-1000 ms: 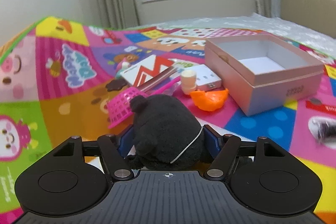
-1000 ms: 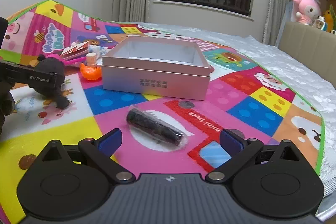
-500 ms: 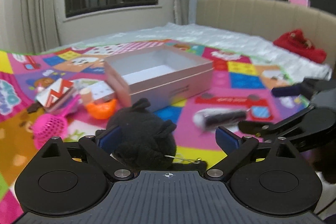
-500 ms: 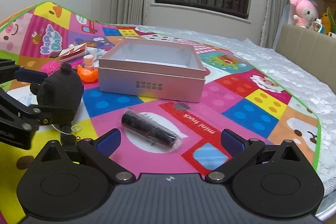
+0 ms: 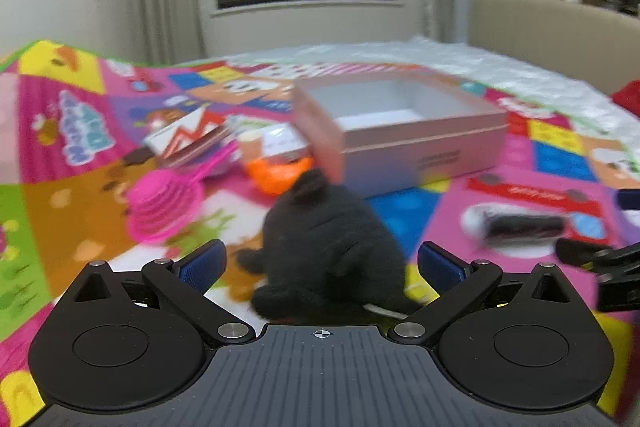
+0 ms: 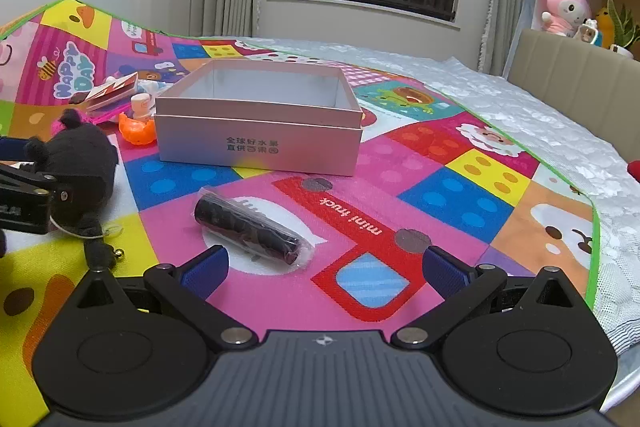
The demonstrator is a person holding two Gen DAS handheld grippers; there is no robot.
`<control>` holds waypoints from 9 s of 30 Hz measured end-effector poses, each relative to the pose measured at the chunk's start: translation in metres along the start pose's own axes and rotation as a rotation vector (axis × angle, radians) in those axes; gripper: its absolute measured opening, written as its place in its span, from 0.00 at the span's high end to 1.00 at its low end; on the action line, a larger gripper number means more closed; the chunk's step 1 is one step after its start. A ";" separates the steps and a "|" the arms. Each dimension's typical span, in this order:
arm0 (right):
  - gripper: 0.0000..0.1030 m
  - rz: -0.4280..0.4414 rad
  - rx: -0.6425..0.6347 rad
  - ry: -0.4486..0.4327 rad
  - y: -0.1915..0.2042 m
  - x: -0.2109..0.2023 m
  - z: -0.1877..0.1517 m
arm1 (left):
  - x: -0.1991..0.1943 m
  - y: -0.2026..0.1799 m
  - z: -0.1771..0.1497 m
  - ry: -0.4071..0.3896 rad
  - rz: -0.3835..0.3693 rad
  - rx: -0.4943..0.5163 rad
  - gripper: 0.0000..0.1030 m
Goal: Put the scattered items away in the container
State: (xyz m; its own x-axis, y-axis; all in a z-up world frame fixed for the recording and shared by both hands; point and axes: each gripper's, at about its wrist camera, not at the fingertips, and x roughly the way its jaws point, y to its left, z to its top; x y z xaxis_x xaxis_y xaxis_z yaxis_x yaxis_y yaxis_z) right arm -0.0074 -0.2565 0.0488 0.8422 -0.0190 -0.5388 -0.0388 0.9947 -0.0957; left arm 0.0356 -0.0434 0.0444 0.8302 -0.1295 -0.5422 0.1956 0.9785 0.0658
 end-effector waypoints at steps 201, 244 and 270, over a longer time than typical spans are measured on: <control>0.00 0.214 0.001 0.066 0.065 0.012 -0.011 | -0.025 0.063 -0.029 0.133 0.026 -0.066 0.06; 0.58 0.208 -0.143 0.011 0.057 -0.015 0.008 | -0.006 0.011 -0.012 0.068 0.007 -0.006 0.37; 0.58 0.215 0.028 -0.191 -0.030 -0.008 0.119 | 0.008 -0.027 0.107 -0.203 -0.168 0.137 0.38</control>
State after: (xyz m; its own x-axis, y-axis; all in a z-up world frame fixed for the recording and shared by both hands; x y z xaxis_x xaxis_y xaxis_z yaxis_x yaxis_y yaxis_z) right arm 0.0510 -0.2736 0.1561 0.9024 0.2090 -0.3767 -0.2146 0.9763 0.0276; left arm 0.0930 -0.0877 0.1280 0.8651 -0.3305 -0.3772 0.3961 0.9117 0.1095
